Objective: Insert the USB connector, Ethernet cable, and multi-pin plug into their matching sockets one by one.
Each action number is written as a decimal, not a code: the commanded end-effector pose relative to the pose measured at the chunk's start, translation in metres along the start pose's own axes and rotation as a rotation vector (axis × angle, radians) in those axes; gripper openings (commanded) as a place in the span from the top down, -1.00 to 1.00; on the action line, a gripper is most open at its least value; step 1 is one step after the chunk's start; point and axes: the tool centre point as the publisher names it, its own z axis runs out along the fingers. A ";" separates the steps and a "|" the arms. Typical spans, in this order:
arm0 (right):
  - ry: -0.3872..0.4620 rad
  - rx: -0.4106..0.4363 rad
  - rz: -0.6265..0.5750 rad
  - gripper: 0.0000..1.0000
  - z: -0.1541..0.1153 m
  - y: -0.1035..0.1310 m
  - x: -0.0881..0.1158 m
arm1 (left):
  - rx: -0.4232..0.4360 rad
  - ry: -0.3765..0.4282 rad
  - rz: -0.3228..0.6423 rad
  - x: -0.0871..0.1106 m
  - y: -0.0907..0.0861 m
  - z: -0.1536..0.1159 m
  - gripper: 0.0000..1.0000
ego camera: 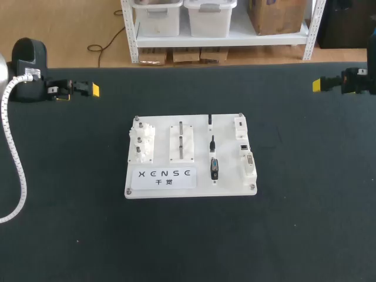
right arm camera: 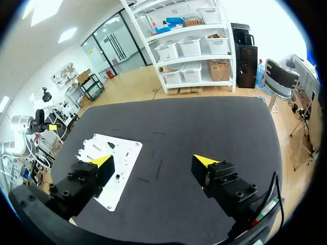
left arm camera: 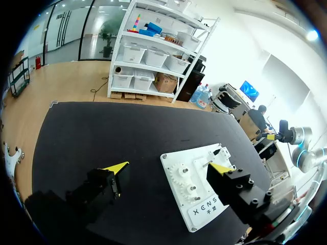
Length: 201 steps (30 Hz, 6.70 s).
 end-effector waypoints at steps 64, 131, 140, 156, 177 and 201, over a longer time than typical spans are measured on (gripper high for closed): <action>0.118 0.069 -0.082 -1.00 0.023 0.030 -0.028 | 0.000 0.000 0.000 0.000 0.000 0.000 -1.00; 0.619 0.419 0.012 0.03 0.237 0.149 0.053 | 0.000 0.000 0.000 0.000 0.000 0.000 -1.00; 0.622 0.415 0.031 0.14 0.237 0.149 0.057 | 0.000 0.000 0.000 0.000 0.000 0.000 -1.00; 0.612 0.429 0.094 0.41 0.237 0.145 0.054 | 0.000 0.000 0.000 0.000 0.000 0.000 -1.00; 0.613 0.431 0.110 0.68 0.240 0.146 0.052 | 0.000 0.000 0.000 0.000 0.000 0.000 -1.00; 0.576 0.411 0.081 1.00 0.234 0.157 0.043 | 0.000 0.000 0.000 0.000 0.000 0.000 -1.00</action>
